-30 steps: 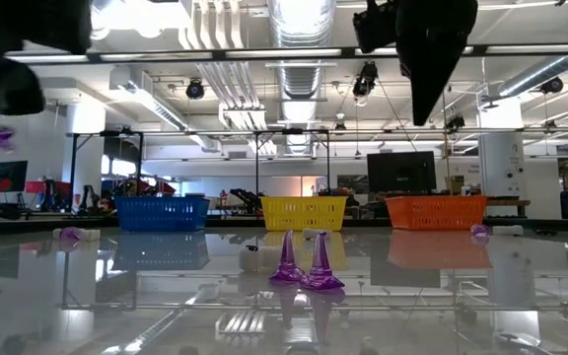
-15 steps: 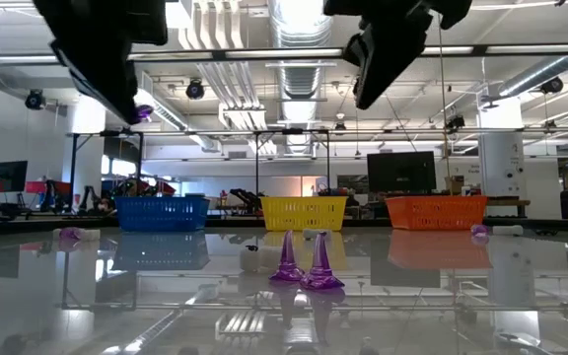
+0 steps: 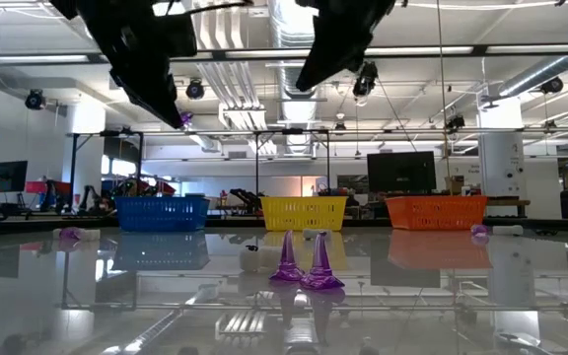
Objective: Sort Halloween decoration
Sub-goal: Put the purple hat toy into the orange bin
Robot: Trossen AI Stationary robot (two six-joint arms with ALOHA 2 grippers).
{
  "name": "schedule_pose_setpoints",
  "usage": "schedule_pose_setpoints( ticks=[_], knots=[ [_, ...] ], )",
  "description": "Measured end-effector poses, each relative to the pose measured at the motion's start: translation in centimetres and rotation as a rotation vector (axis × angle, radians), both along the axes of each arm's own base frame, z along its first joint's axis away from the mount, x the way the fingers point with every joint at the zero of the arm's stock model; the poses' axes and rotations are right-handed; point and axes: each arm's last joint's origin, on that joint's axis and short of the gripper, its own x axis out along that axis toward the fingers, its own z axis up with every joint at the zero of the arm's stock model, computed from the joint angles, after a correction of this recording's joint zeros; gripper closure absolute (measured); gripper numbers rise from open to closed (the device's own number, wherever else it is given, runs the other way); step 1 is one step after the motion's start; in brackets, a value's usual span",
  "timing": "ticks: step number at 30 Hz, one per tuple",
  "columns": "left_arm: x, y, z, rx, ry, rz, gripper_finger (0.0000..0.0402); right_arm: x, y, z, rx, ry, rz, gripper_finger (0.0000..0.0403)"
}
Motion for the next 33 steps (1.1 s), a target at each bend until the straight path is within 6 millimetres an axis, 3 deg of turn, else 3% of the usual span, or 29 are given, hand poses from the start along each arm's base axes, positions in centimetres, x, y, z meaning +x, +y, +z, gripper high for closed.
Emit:
schedule_pose_setpoints(
  ticks=[6, 16, 23, 33],
  knots=[
    [0.1, 2.4, 1.1, 0.058, -0.033, -0.011, 0.0401, 0.0, -2.6, 0.0, 0.058, -0.033, -0.193, 0.039],
    [0.4, 4.7, 5.4, 0.186, -0.144, -0.065, 0.0401, 0.8, -4.1, -0.5, 0.112, -0.064, -0.239, 0.039],
    [-0.2, 5.5, 5.1, 0.202, -0.09, -0.073, 0.0401, 1.6, -4.5, -2.1, 0.161, -0.034, -0.26, 0.039],
    [-0.2, 5.7, 5.1, 0.23, -0.083, -0.098, 0.0401, 1.7, -4.5, -2.2, 0.211, -0.046, -0.321, 0.039]
  ],
)
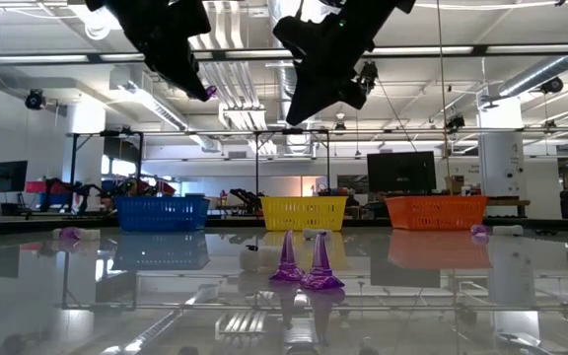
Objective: Sort Halloween decoration
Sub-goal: Put the purple hat toy into the orange bin
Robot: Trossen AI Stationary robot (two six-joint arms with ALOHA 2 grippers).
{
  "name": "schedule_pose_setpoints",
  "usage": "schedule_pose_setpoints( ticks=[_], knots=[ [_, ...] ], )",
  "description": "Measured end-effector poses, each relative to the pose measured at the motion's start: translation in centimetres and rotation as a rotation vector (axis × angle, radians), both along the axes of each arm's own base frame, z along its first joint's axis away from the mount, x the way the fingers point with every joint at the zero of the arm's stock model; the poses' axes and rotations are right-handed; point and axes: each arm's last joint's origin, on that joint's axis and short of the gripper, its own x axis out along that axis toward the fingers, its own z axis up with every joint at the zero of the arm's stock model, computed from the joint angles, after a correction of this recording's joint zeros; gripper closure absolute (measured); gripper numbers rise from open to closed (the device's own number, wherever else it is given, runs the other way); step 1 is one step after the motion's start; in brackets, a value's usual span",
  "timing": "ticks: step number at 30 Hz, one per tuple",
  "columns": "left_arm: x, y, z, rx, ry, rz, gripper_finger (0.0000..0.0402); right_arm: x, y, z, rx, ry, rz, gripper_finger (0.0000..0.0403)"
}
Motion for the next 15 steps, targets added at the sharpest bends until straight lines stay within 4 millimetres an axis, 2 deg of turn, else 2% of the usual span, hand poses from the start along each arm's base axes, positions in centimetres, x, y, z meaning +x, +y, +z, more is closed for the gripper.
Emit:
schedule_pose_setpoints(
  ticks=[15],
  knots=[
    [-0.08, -0.08, -0.11, 0.008, 0.013, -0.053, 0.0401, 0.24, 0.13, 0.04, -0.041, -0.007, 0.052, 0.039]
  ],
)
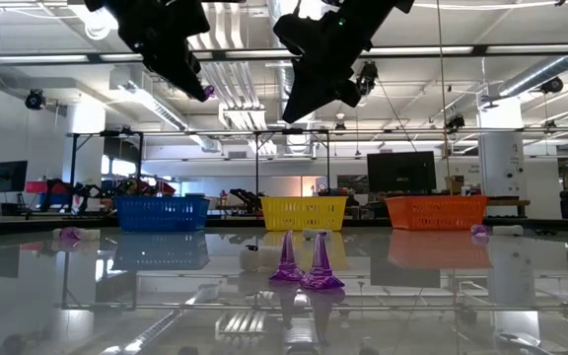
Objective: Sort Halloween decoration
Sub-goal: Put the purple hat toy into the orange bin
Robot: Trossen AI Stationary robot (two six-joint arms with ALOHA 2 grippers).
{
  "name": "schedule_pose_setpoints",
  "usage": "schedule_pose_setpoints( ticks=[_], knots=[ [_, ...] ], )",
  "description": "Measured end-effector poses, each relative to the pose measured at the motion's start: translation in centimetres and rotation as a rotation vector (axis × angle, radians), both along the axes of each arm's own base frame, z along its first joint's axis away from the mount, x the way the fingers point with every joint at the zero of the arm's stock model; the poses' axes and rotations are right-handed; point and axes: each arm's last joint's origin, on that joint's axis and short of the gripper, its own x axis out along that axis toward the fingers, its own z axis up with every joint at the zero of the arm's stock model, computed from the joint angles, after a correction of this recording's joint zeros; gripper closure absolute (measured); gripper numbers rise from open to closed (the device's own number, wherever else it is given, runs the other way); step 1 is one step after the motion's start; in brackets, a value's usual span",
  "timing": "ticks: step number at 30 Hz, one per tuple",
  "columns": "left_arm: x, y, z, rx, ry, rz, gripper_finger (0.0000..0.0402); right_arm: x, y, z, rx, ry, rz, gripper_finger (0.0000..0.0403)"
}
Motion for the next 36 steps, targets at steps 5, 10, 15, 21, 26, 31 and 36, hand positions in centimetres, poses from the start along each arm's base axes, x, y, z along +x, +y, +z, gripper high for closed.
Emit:
schedule_pose_setpoints(
  ticks=[5, 10, 15, 21, 26, 31, 36],
  knots=[
    [0.0, 0.0, -0.01, 0.021, 0.003, -0.024, 0.0401, 0.0, 0.0, 0.0, -0.001, 0.001, 0.001, 0.039],
    [0.02, -0.08, 0.0, 0.003, -0.003, -0.044, 0.0401, 0.0, 0.0, 0.0, -0.001, 0.0, 0.002, 0.039],
    [0.02, -0.15, -0.01, -0.016, -0.007, -0.06, 0.0401, -0.02, -0.23, 0.0, -0.01, 0.002, -0.008, 0.039],
    [-0.01, -0.16, -0.04, -0.017, -0.003, -0.06, 0.0401, 0.0, -0.59, 0.04, 0.039, -0.021, -0.066, 0.039],
    [-0.03, -0.16, -0.06, -0.018, 0.0, -0.06, 0.0401, -0.01, -0.53, 0.02, 0.113, -0.041, -0.133, 0.039],
    [-0.08, -0.19, -0.11, -0.011, 0.008, -0.073, 0.0401, -0.05, -0.53, -0.01, 0.135, -0.041, -0.149, 0.0358],
    [-0.09, -0.19, -0.12, -0.01, 0.009, -0.074, 0.0401, -0.07, -0.83, -0.01, 0.089, -0.027, -0.101, 0.0286]
  ],
)
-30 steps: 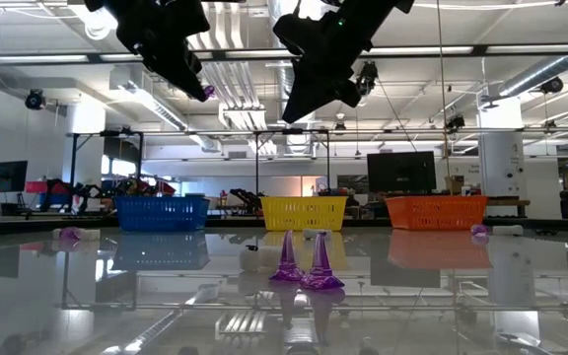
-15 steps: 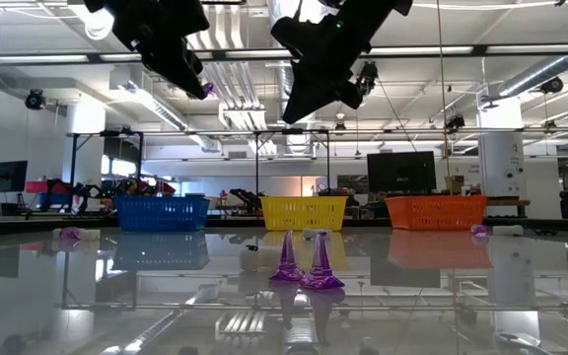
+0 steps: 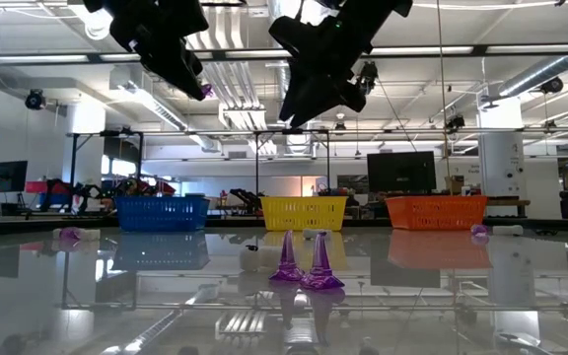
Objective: Sort Halloween decoration
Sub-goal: Put the purple hat toy into the orange bin
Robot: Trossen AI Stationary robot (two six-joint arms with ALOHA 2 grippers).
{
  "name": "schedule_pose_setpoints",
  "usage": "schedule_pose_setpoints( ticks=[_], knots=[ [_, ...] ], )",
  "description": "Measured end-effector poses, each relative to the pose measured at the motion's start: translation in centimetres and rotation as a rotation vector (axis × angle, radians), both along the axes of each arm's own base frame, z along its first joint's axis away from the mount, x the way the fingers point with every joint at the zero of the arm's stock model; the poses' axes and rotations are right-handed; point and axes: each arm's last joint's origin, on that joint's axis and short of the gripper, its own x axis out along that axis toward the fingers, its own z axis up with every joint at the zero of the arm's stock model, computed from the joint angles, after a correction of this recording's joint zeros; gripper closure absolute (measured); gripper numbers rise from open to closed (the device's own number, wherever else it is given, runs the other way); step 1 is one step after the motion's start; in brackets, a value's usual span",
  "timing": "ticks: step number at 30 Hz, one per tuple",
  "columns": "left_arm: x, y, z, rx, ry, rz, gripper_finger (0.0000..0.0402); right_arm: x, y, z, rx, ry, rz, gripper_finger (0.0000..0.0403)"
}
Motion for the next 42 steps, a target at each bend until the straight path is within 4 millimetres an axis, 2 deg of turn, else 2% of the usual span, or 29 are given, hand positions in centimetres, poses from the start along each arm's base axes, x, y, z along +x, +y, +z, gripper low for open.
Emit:
schedule_pose_setpoints(
  ticks=[4, 8, 27, 30, 37, 42],
  knots=[
    [0.0, 0.0, 0.0, 0.006, 0.005, -0.008, 0.0402, 0.0, 0.0, 0.0, -0.005, 0.001, 0.006, 0.0248],
    [0.0, 0.0, 0.0, 0.005, 0.005, -0.008, 0.0401, 0.0, 0.0, 0.0, -0.005, 0.003, 0.006, 0.023],
    [0.0, 0.0, 0.0, -0.014, -0.003, -0.011, 0.0402, 0.3, -0.2, -0.3, -0.006, 0.0, 0.003, 0.0225],
    [0.0, -0.1, 0.0, -0.033, -0.01, -0.029, 0.0402, 0.8, -0.5, 0.2, 0.007, -0.08, -0.005, 0.0225],
    [0.2, -0.3, 0.2, -0.064, -0.049, -0.096, 0.0402, 2.4, -0.8, 2.3, -0.042, -0.339, 0.241, 0.0225],
    [0.3, -0.2, 0.3, -0.057, -0.065, -0.099, 0.0402, 2.7, -0.9, 1.9, -0.031, -0.35, 0.276, 0.0225]
  ],
)
